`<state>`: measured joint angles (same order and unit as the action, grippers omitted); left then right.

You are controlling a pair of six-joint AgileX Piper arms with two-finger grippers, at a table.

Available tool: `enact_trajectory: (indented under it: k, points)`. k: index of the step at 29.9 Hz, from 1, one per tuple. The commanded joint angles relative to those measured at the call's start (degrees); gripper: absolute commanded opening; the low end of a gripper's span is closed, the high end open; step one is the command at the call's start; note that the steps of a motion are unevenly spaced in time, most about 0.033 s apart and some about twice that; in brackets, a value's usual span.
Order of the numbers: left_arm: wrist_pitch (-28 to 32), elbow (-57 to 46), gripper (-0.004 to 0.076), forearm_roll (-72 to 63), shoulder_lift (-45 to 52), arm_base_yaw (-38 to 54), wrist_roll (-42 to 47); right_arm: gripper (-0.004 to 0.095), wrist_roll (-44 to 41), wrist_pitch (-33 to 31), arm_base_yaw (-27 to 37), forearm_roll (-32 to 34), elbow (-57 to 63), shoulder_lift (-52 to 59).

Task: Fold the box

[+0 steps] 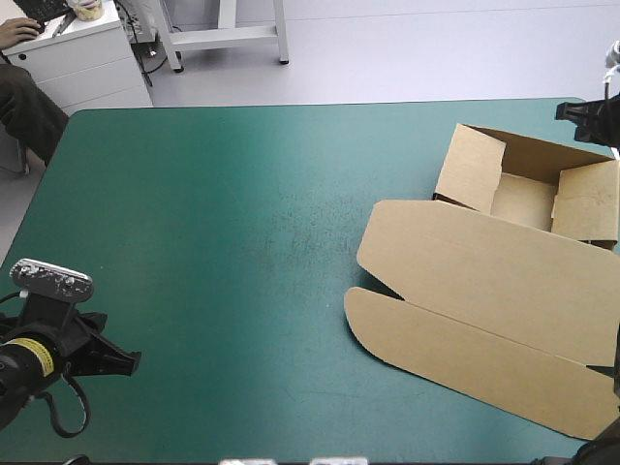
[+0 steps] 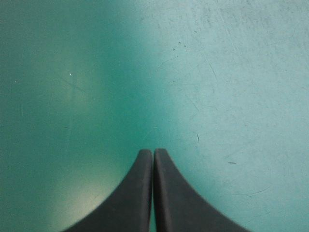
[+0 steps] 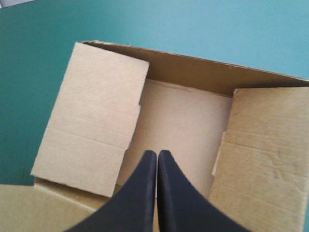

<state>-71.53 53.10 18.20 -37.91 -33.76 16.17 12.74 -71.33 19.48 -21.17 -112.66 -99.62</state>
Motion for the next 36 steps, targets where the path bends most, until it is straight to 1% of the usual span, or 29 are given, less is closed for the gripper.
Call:
enact_trajectory:
  k: [1,8,11,16,20,26,31,36]
  points:
    - [0.93,1.30,-0.0010,1.28,-0.15,0.08,0.00,-0.0014,2.46,-0.48,-3.63,-1.75,2.56,5.81]
    - [1.47,0.01,-0.0010,1.23,0.23,0.08,0.00,-0.0014,7.37,-0.48,-13.82,-1.75,18.24,14.71]
    - [4.34,-2.17,-0.0010,1.08,1.38,0.08,-0.10,-0.0014,8.42,0.17,-17.62,-1.40,25.92,20.11]
    - [10.18,-7.36,-0.0010,-0.35,5.09,0.08,-0.10,-0.0014,8.28,4.42,-22.14,-1.53,40.47,31.84]
    - [12.22,-11.17,-0.0010,-3.26,8.14,0.08,-0.10,-0.0014,8.28,7.39,-23.18,-1.75,51.00,42.55]
    - [13.57,-16.99,-0.0010,-4.93,12.19,0.08,-0.10,-0.0015,8.28,9.20,-23.18,-1.65,64.10,59.18]
    - [14.00,-19.15,-0.0010,-5.58,15.80,0.08,-0.10,-0.0015,8.45,11.40,-23.18,-1.53,71.77,71.03]
    - [14.24,-19.28,-0.0010,-5.58,19.52,0.08,-0.47,-0.0015,10.14,14.23,-23.18,-1.53,77.38,78.96]
